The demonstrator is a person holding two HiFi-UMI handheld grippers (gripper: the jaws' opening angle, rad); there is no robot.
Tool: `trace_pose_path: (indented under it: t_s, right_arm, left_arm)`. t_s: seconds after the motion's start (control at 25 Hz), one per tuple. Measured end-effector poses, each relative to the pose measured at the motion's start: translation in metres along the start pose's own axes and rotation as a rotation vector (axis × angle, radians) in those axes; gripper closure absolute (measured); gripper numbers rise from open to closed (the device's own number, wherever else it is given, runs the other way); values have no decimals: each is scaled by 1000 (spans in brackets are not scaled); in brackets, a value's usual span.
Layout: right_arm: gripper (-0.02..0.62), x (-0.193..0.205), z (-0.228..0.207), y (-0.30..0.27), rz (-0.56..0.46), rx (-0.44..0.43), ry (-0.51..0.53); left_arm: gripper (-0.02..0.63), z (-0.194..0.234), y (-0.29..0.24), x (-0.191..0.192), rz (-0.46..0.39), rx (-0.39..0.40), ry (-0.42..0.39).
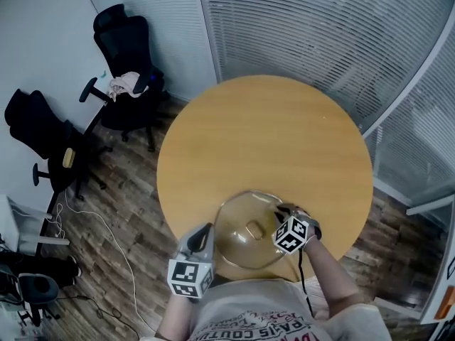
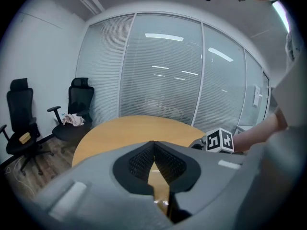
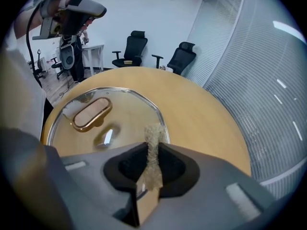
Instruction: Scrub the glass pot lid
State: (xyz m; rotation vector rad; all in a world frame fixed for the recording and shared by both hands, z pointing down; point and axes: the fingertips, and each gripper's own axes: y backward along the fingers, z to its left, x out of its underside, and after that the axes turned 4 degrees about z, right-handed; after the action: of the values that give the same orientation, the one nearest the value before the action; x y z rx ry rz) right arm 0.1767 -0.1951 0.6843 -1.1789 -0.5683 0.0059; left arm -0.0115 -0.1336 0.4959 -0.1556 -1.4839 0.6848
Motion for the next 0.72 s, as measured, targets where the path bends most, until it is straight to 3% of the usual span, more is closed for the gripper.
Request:
trace_pose_path:
  t_s: [0.28,0.72]
  right_arm:
    - [532,-14,-7,-26,-46,-48,95]
    - [532,-11,10,-23,-65,-59,184]
  left_arm:
    - [598,15,-1,-2,-7,-101,28]
    - [600,-14,-28,-10,-3,-13,-27]
